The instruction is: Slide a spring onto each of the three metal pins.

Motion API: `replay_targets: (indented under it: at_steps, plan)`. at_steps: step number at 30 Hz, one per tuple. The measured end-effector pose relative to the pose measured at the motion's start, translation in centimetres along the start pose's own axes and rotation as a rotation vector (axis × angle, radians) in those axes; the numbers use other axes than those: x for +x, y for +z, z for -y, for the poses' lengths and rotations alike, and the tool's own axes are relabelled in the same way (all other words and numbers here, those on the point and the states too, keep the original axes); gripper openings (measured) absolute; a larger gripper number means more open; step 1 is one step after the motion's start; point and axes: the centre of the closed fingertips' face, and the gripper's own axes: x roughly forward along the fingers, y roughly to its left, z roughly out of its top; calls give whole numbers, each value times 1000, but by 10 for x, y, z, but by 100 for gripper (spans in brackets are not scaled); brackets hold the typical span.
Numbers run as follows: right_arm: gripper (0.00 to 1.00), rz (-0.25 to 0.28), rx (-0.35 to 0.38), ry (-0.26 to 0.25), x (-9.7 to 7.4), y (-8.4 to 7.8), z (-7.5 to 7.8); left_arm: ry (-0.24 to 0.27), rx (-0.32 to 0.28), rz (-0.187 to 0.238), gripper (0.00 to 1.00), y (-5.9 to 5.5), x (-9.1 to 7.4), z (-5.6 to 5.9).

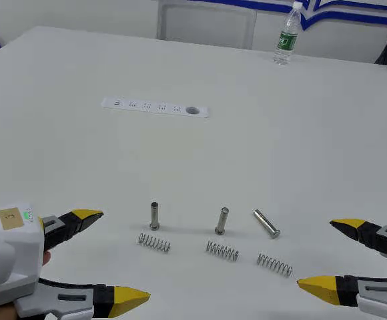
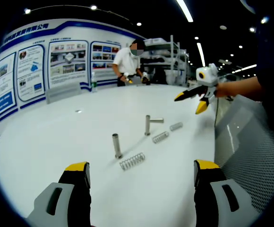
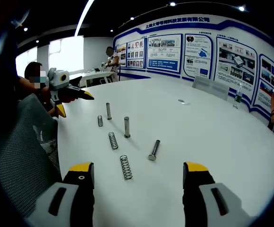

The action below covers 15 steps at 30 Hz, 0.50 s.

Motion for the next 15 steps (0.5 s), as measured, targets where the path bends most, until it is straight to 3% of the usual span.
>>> replay_targets:
  at_steps: [15]
  plan:
    - [71, -24, 1, -17, 13, 8, 14, 3, 2, -3, 92, 1, 0, 2]
